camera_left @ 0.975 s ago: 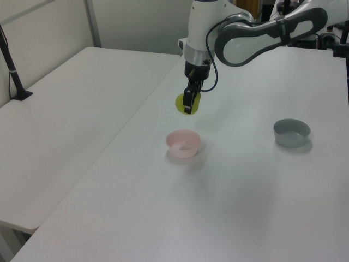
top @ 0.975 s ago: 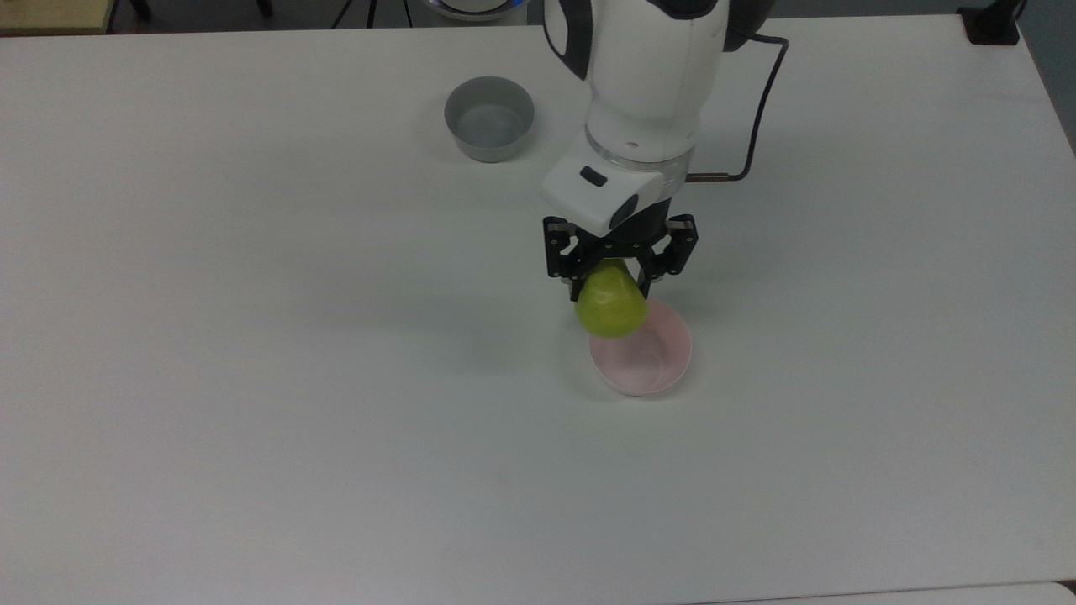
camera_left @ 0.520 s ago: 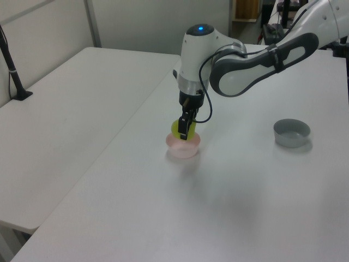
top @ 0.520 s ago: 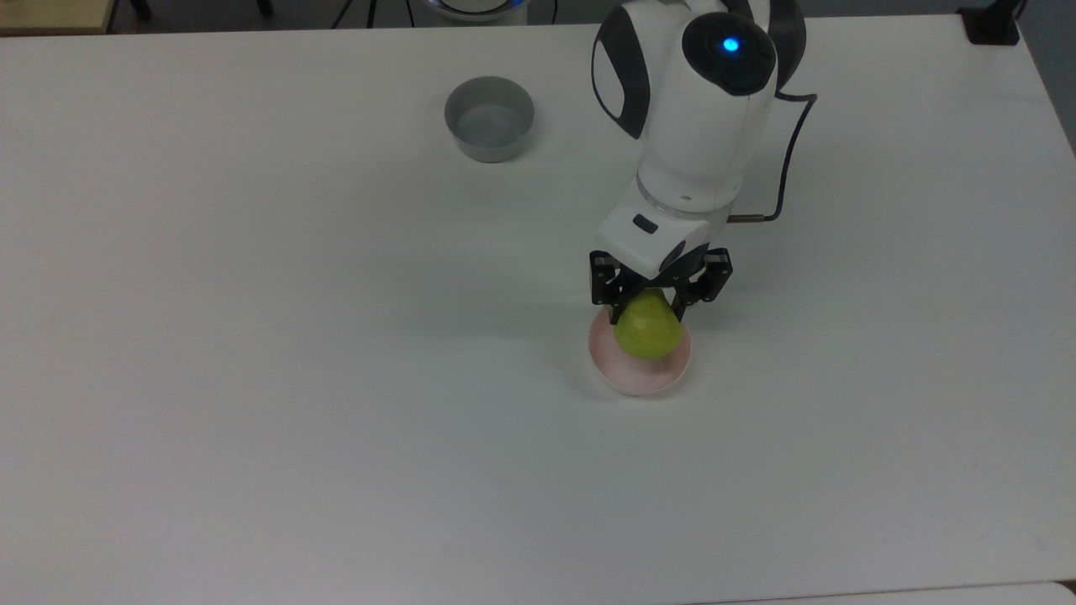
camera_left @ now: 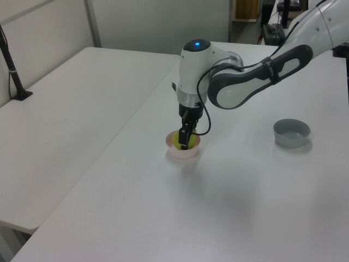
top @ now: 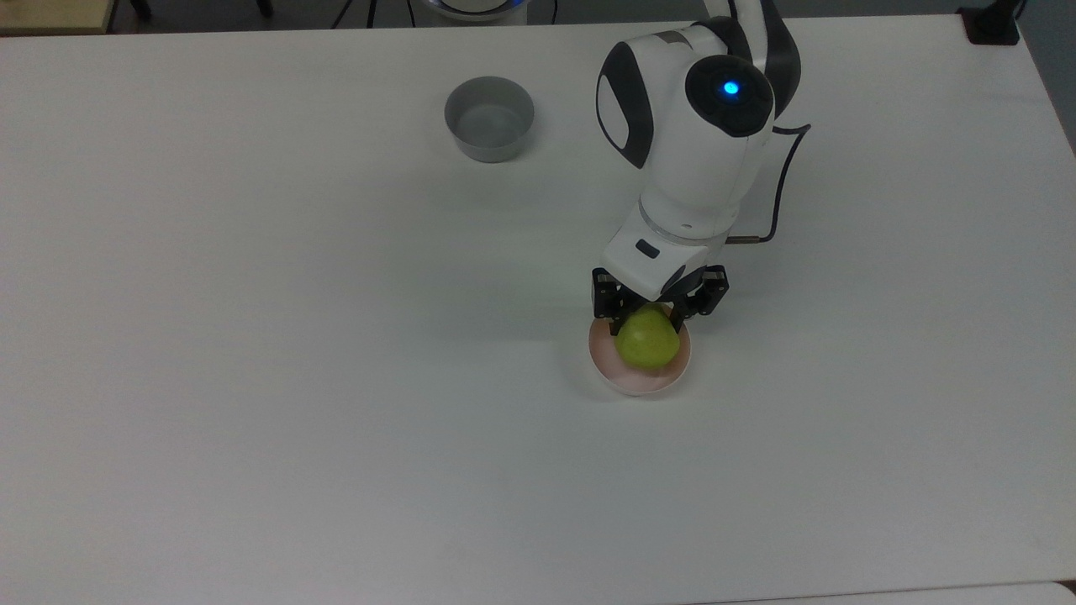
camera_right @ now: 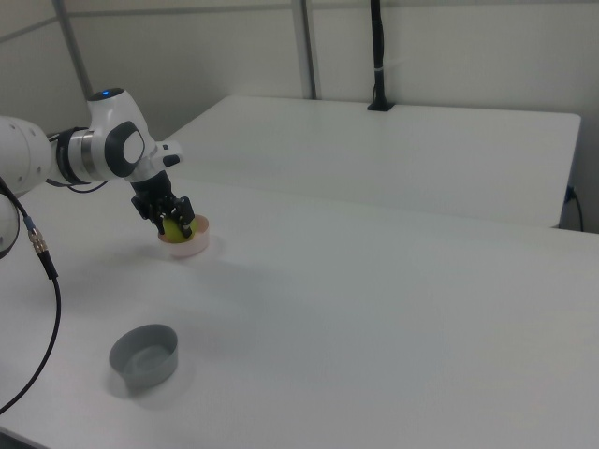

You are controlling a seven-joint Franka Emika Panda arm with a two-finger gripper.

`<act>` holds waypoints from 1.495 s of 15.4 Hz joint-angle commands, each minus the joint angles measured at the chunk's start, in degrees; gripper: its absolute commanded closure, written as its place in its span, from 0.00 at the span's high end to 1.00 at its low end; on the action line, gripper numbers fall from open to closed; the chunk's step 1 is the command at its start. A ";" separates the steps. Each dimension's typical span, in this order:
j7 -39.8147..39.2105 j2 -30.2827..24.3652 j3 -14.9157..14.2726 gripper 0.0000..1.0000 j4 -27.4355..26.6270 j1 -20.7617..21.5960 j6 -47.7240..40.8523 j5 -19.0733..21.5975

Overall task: Place the pear in the bowl
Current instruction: 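Open the gripper to release the pear and raise it away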

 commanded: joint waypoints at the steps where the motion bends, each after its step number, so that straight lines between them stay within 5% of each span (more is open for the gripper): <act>1: 1.16 0.18 -0.85 0.77 0.91 0.58 0.88 -0.07; 2: 1.16 0.18 -0.85 1.00 0.91 0.58 0.88 -0.15; 9: 1.33 -0.52 -0.85 1.00 0.91 0.85 0.44 -0.15; 13: 1.25 -5.51 -1.38 1.00 0.47 0.24 -1.65 0.02; 18: -0.59 -14.66 -1.38 1.00 0.29 -2.58 -17.98 0.29; 23: -11.04 -21.16 -1.38 1.00 -1.89 -8.72 -31.54 0.72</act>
